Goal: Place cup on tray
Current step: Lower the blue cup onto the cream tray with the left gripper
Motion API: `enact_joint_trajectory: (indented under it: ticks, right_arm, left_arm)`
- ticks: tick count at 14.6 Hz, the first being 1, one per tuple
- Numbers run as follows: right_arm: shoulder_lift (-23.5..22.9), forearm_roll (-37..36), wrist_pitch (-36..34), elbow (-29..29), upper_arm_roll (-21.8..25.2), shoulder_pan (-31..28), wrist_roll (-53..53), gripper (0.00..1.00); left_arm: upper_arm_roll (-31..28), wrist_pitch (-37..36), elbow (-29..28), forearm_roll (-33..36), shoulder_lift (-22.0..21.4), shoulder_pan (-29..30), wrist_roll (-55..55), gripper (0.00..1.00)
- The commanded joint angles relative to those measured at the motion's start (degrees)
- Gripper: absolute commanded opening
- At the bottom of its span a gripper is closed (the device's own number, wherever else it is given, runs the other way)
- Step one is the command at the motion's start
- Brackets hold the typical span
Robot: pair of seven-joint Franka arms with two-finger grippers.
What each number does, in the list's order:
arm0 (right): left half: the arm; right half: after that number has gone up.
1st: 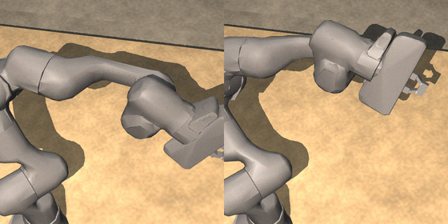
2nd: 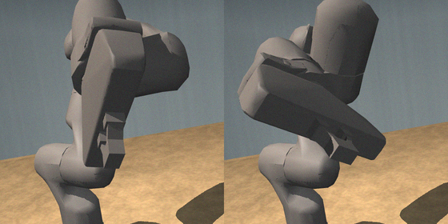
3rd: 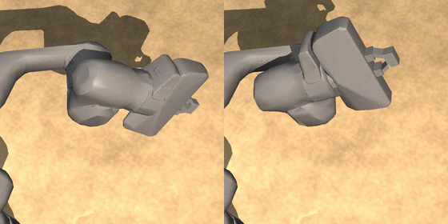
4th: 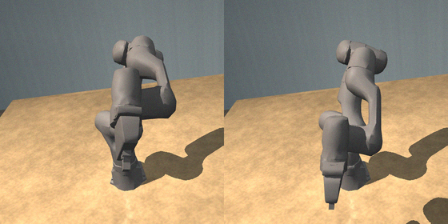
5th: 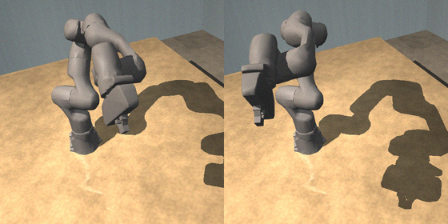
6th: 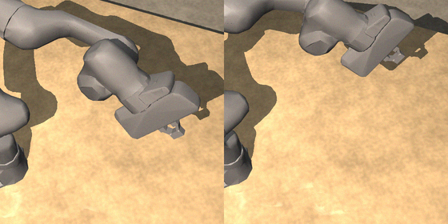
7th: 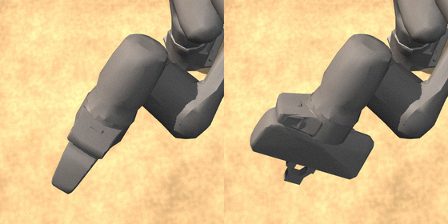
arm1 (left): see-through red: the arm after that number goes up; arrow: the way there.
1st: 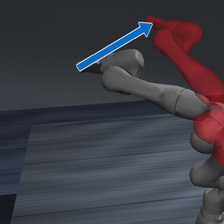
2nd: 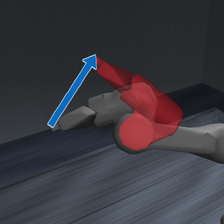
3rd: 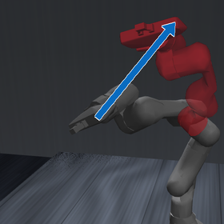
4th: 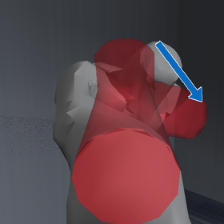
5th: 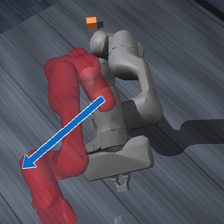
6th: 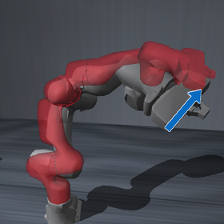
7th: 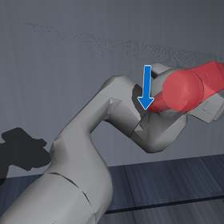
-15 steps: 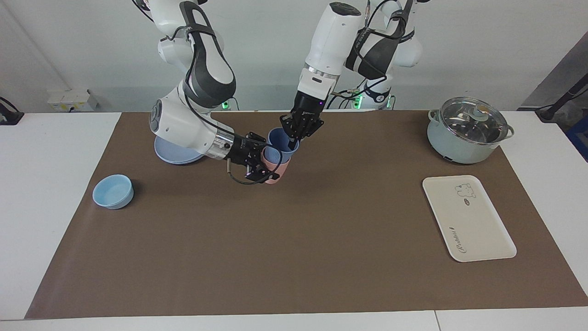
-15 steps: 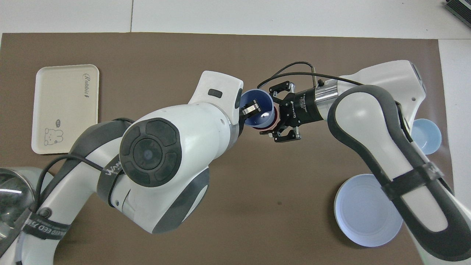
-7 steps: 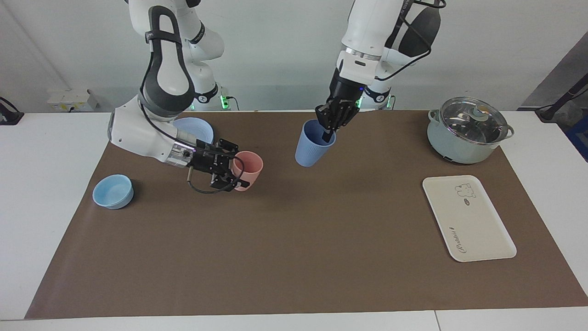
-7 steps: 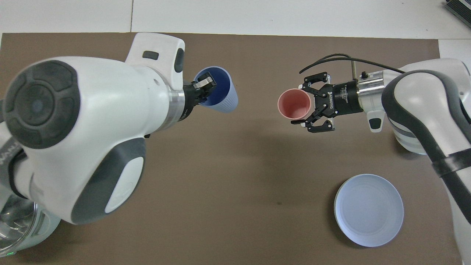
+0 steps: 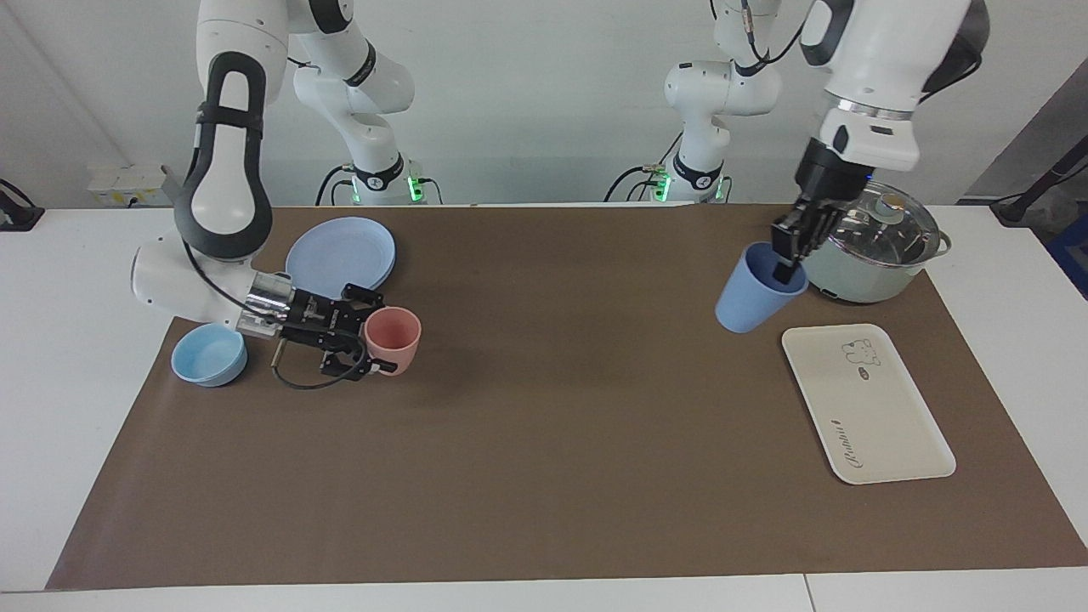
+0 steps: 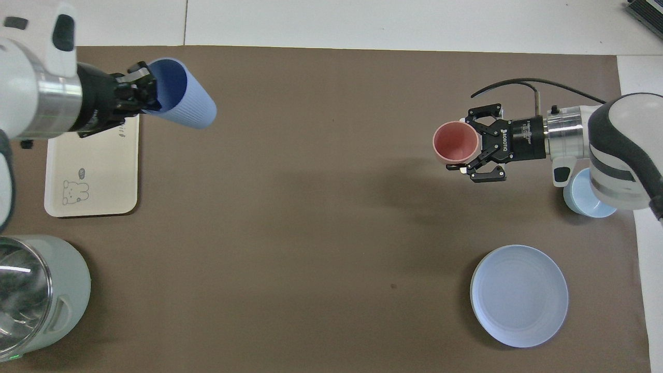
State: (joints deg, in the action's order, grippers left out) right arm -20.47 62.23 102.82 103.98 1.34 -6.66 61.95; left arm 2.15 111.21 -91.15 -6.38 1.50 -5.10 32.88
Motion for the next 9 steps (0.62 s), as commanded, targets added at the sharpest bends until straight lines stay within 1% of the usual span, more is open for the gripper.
enact_joint_trajectory:
  ticks: [1,2,3,4,7,9]
  right_arm:
    - [-5.2,2.4,-2.3,-2.2,-0.5,-3.9,-7.4,0.0]
    - [-6.0,1.1,-2.1,-3.0,-0.5,-3.9,-7.7,0.0]
    - [-7.4,-0.5,-1.7,-4.4,-0.5,-4.1,-7.9,0.0]
    - [-8.4,-1.0,-1.1,-4.8,-0.5,-4.6,-8.3,0.0]
    - [-8.6,-1.6,1.9,-4.3,-0.4,-4.7,-8.4,0.0]
    - [-8.6,-2.3,2.4,-4.2,-0.3,-4.8,-8.4,0.0]
  left_arm:
    - [0.9,3.4,-9.5,-3.8,-5.0,8.2,-13.3,0.0]
    - [0.8,6.4,-13.1,-4.8,-6.0,10.8,-17.6,0.0]
    - [0.8,8.9,-15.2,-5.0,-5.9,12.7,-21.2,0.0]
    - [0.8,10.5,-15.8,-5.0,-5.1,13.9,-23.5,0.0]
    - [0.7,14.5,-15.9,-6.6,0.2,17.3,-29.0,0.0]
    - [0.8,16.3,-16.2,-8.8,3.3,19.9,-33.5,0.0]
